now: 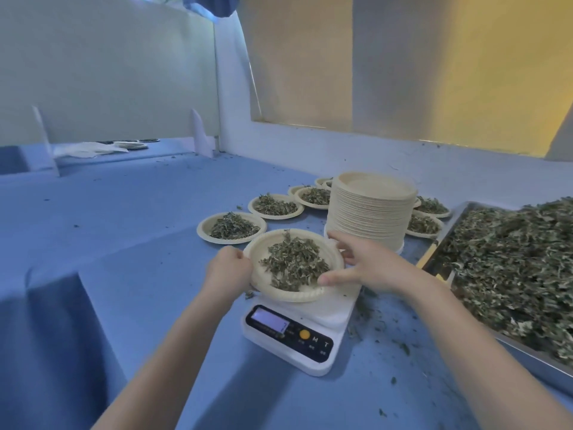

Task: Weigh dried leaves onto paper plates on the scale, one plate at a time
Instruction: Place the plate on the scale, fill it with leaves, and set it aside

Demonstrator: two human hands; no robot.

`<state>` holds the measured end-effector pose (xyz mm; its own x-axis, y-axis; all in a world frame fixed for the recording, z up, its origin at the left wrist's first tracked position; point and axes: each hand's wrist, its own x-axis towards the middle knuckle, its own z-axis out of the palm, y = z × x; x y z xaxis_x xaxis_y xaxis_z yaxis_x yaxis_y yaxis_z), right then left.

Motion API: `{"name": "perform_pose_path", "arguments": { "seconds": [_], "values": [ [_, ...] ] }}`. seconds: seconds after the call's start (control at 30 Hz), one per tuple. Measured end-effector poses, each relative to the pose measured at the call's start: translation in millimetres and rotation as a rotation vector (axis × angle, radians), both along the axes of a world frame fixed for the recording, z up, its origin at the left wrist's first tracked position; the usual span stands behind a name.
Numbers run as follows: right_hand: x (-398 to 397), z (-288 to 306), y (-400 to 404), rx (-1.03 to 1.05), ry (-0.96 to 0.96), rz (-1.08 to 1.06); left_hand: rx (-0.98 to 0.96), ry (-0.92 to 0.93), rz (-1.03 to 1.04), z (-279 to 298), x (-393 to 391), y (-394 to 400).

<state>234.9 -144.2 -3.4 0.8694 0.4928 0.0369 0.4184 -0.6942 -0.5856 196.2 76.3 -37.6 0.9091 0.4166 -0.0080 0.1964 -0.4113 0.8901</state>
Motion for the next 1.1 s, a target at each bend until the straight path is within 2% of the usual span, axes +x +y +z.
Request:
{"name": "perform_pose_path", "arguments": {
  "seconds": [0.17, 0.33, 0.5, 0.67, 0.8, 0.93, 1.1],
  "values": [
    [9.2, 2.0, 27.5, 0.058, 0.018, 0.046, -0.222, -0.078, 0.016, 10.8, -5.1, 30.9],
    [19.5, 7.1, 83.9, 0.064, 0.063, 0.193, -0.201, -0.164, 0.15, 16.8, -12.6, 77.4],
    [32.3, 5.9, 155.3, -0.054, -0.091, 0.286, -0.192, -0.187, 0.32, 3.6, -18.8, 125.2],
    [44.3, -12.2, 212.7, -0.111, -0.053, 0.31, -0.133, -0.111, 0.505, -26.2, -18.1, 167.8],
    [54.9, -28.9, 235.1, -0.109, -0.025, 0.263, -0.056, -0.04, 0.56, -41.7, -9.5, 185.2],
    [59.4, -43.8, 243.0, -0.108, -0.018, 0.234, 0.04, 0.019, 0.566, -45.9, -0.3, 190.2],
    [61.9, -45.0, 248.2, -0.126, -0.12, 0.172, 0.165, 0.095, 0.536, -43.4, 10.0, 194.8]
  ]
}}
